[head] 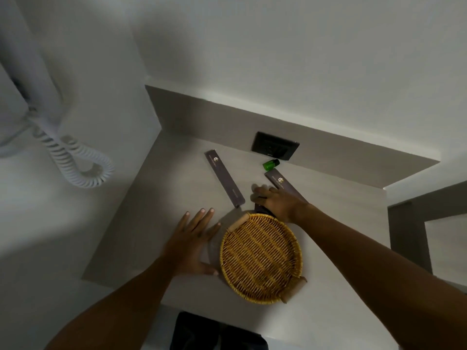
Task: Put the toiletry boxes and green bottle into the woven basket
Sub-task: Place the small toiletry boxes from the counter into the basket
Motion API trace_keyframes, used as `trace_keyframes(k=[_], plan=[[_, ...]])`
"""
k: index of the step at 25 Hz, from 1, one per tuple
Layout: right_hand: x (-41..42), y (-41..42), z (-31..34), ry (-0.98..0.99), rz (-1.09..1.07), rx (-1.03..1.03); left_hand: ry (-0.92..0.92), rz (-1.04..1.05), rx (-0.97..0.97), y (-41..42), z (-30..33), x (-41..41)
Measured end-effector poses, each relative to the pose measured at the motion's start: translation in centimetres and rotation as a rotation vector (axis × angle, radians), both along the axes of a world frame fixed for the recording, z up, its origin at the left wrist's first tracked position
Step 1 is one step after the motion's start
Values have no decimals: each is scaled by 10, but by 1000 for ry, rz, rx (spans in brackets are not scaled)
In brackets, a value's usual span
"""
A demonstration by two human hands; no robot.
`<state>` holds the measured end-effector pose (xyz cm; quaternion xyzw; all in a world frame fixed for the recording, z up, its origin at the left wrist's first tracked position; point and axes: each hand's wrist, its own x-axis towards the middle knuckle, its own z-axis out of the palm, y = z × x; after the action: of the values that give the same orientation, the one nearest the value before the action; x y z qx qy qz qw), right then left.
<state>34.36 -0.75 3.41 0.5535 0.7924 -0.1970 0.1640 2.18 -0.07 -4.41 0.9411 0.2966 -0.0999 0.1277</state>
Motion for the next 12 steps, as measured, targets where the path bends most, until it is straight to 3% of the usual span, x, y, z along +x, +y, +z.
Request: trace_keyframes(k=[5, 12], plan=[[6, -6, -4, -34, 47, 26, -33, -1, -20, 2, -1, -1], [11, 0, -5, 10, -57, 9, -46, -1, -24, 4, -3, -2]])
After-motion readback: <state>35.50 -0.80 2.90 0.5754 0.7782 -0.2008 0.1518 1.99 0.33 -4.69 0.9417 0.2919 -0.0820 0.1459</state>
